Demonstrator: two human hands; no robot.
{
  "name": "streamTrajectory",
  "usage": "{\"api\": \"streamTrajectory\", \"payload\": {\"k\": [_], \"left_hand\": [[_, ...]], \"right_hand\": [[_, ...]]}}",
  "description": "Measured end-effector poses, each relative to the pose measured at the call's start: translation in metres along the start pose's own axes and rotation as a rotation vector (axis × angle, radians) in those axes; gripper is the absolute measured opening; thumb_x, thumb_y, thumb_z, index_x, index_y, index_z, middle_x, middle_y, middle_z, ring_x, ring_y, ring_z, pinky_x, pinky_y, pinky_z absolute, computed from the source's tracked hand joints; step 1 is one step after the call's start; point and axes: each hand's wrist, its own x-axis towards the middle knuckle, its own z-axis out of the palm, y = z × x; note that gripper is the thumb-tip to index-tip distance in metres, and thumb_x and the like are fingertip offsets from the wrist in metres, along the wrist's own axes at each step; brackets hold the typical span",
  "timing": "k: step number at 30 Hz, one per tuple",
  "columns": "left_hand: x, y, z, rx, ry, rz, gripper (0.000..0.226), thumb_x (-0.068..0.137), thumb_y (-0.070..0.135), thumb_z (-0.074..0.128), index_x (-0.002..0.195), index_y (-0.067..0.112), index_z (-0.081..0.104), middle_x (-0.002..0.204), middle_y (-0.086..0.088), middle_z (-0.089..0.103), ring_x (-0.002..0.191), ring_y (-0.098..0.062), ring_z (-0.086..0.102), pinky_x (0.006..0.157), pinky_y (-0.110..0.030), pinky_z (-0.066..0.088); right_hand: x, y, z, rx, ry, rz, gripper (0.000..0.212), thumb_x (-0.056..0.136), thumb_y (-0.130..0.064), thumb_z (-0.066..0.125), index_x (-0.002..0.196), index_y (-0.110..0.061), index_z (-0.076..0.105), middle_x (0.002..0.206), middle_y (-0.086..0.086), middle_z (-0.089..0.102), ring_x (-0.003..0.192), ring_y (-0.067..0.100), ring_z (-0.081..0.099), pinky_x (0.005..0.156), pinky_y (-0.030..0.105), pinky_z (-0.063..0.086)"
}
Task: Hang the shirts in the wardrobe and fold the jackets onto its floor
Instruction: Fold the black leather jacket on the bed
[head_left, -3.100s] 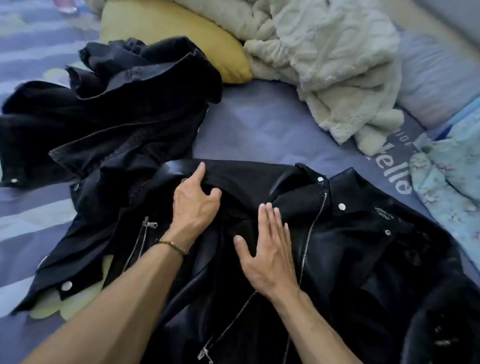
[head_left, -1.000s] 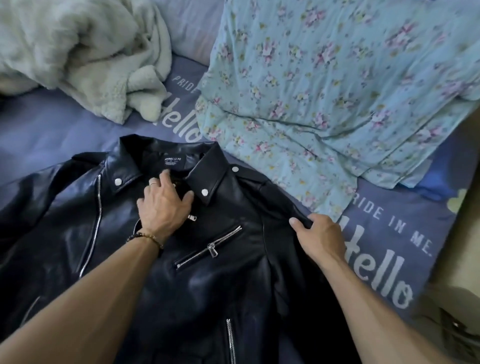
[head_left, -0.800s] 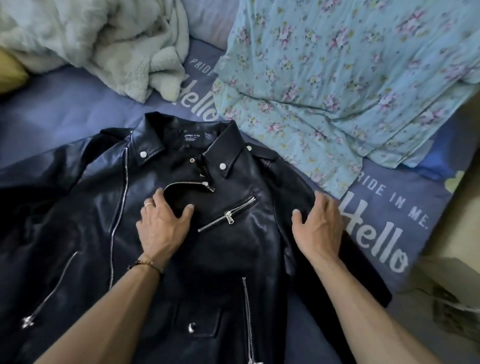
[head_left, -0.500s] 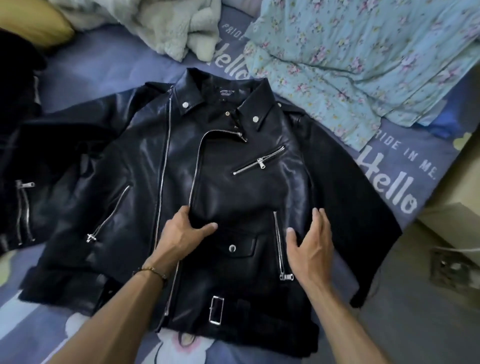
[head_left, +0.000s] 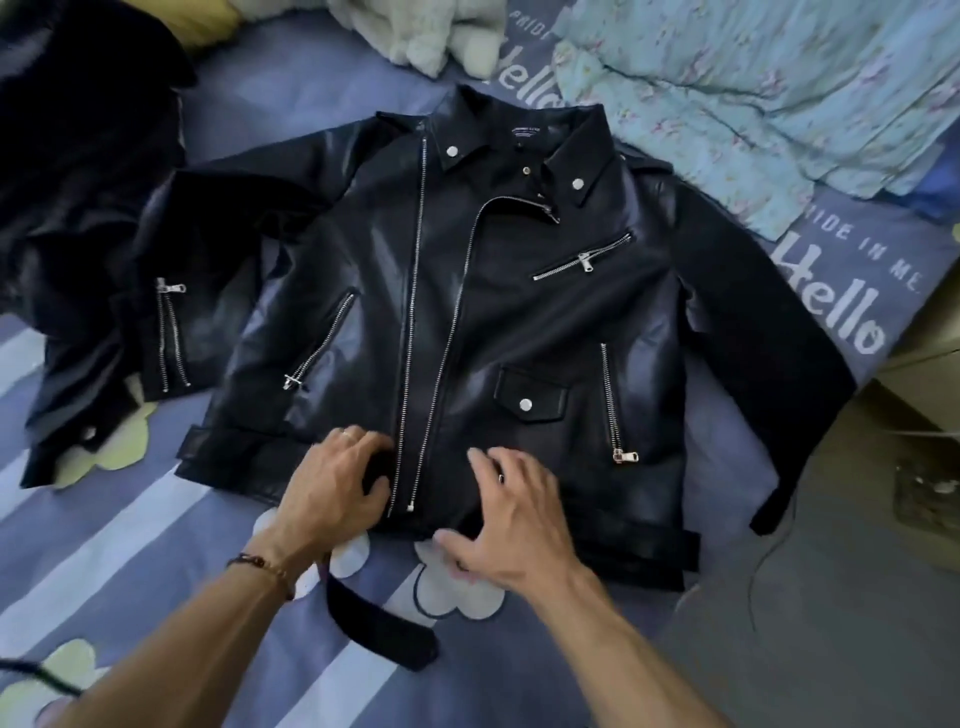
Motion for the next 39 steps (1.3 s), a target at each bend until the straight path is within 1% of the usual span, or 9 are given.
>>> {"api": "streamTrajectory", "payload": {"k": [4, 8, 14, 20, 23, 26, 30, 35, 39], "left_hand": [[-0.025, -0.024, 0.004, 0.178, -0.303, 0.129, 0.09, 0.054, 0.044, 0.05, 0.142, 0.027, 0.049, 0.148, 0.004, 0.043, 0.146, -0.021, 0.029, 0.12, -0.05, 0.012], [-0.022, -0.028, 0.014, 0.263, -0.255, 0.172, 0.083, 0.057, 0.028, 0.086, 0.135, 0.028, 0.057, 0.134, -0.003, 0.06, 0.131, -0.029, 0.052, 0.103, -0.061, 0.038], [-0.016, 0.006, 0.019, 0.27, -0.086, 0.299, 0.059, 0.076, 0.036, 0.067, 0.134, 0.024, 0.059, 0.131, -0.007, 0.063, 0.123, -0.028, 0.059, 0.104, -0.06, 0.041], [-0.022, 0.001, 0.025, 0.081, -0.138, 0.285, 0.073, 0.074, 0.055, 0.044, 0.136, 0.018, 0.058, 0.147, 0.004, 0.048, 0.141, -0.02, 0.038, 0.12, -0.043, 0.015], [-0.016, -0.019, 0.011, 0.009, 0.105, 0.199, 0.042, 0.079, 0.032, 0.044, 0.099, 0.013, 0.075, 0.111, -0.002, 0.071, 0.112, -0.029, 0.065, 0.098, -0.039, 0.043], [0.006, -0.017, 0.001, -0.083, 0.163, 0.035, 0.038, 0.085, 0.035, 0.041, 0.096, 0.018, 0.072, 0.094, 0.003, 0.068, 0.089, -0.024, 0.066, 0.073, -0.039, 0.055], [0.065, 0.0, 0.0, -0.171, 0.139, -0.087, 0.037, 0.089, 0.035, 0.053, 0.124, 0.023, 0.062, 0.11, 0.005, 0.061, 0.103, -0.02, 0.062, 0.085, -0.039, 0.053], [0.141, 0.005, 0.0, 0.003, 0.218, -0.097, 0.055, 0.076, 0.019, 0.072, 0.13, 0.02, 0.062, 0.131, -0.005, 0.059, 0.121, -0.03, 0.056, 0.088, -0.042, 0.053], [0.168, -0.003, -0.007, 0.091, 0.115, -0.092, 0.05, 0.078, 0.031, 0.057, 0.127, 0.027, 0.065, 0.133, 0.003, 0.062, 0.129, -0.026, 0.052, 0.094, -0.044, 0.049]], "right_hand": [[0.001, -0.013, 0.019, -0.071, -0.189, 0.042, 0.065, 0.086, -0.044, 0.06, 0.145, -0.026, 0.04, 0.156, 0.011, 0.024, 0.146, 0.036, 0.014, 0.119, 0.05, 0.014], [0.005, 0.009, 0.009, 0.351, -0.037, 0.126, 0.034, 0.098, -0.028, 0.054, 0.128, -0.016, 0.064, 0.134, 0.008, 0.058, 0.131, 0.026, 0.047, 0.109, 0.028, 0.031], [0.003, 0.001, -0.018, 0.528, 0.27, 0.207, 0.035, 0.098, -0.031, 0.049, 0.116, -0.008, 0.069, 0.114, 0.006, 0.07, 0.106, 0.017, 0.062, 0.09, 0.013, 0.04], [-0.007, -0.006, 0.006, 0.022, -0.237, 0.042, 0.054, 0.087, -0.052, 0.046, 0.134, -0.028, 0.058, 0.145, -0.007, 0.045, 0.134, 0.013, 0.039, 0.111, 0.033, 0.027], [0.017, -0.017, -0.005, 0.092, -0.195, 0.174, 0.056, 0.087, -0.068, 0.036, 0.097, -0.026, 0.071, 0.113, -0.007, 0.062, 0.114, 0.016, 0.054, 0.099, 0.037, 0.038], [0.06, -0.024, -0.017, 0.252, -0.058, 0.235, 0.032, 0.095, -0.045, 0.049, 0.092, -0.021, 0.069, 0.099, -0.003, 0.069, 0.098, 0.021, 0.063, 0.09, 0.036, 0.046], [0.129, -0.016, -0.039, 0.256, 0.05, 0.22, 0.027, 0.093, -0.036, 0.055, 0.115, -0.023, 0.065, 0.107, -0.003, 0.065, 0.096, 0.019, 0.063, 0.087, 0.033, 0.048], [0.213, -0.011, -0.072, 0.1, 0.149, 0.389, 0.052, 0.081, -0.065, 0.057, 0.102, -0.018, 0.059, 0.102, 0.003, 0.067, 0.1, 0.029, 0.063, 0.074, 0.033, 0.041], [0.247, 0.0, -0.079, 0.073, -0.018, 0.401, 0.022, 0.078, -0.034, 0.06, 0.088, -0.014, 0.06, 0.097, 0.008, 0.068, 0.096, 0.032, 0.064, 0.071, 0.032, 0.043]]}}
